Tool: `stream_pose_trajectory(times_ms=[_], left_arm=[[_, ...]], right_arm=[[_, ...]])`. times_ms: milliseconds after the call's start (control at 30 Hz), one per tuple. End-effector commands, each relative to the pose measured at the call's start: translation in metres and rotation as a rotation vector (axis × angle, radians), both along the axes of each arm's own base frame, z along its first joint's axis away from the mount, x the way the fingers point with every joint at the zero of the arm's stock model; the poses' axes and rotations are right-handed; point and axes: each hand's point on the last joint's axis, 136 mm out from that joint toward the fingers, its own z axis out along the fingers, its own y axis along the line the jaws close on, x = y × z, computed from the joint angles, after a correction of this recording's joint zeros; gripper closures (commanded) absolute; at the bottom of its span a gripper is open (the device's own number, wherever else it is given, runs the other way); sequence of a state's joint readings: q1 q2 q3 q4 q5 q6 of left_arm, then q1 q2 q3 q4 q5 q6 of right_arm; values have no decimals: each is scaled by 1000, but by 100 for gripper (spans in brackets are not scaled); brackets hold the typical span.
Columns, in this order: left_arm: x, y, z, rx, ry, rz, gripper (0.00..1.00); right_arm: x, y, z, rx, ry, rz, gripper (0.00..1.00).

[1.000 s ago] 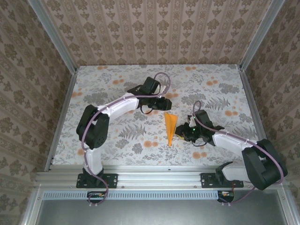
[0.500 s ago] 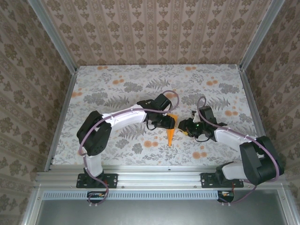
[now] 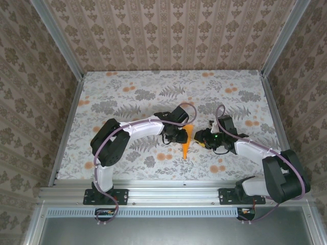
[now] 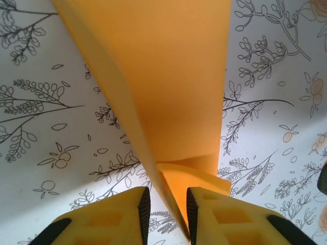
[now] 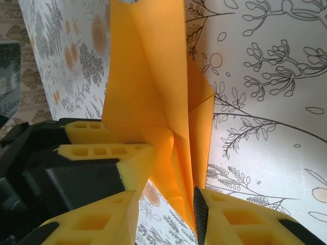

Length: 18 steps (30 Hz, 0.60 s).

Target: Fold a paper plane with a square sheet of paper (pick it up from the middle)

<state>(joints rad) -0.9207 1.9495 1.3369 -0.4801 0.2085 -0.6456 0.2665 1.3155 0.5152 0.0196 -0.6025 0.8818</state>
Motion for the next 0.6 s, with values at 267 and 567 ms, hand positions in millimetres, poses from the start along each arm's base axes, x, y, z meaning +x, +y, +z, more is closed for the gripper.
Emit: stream_pose_trajectory(times_ms=[267,567], left_arm=[[2,13,5,-67,14,54,84],[5,14,6,-125,37,74,85]], right_arm=[[-5,36,-15,25,28,117,60],[-1,50,-18,13,16,150,57]])
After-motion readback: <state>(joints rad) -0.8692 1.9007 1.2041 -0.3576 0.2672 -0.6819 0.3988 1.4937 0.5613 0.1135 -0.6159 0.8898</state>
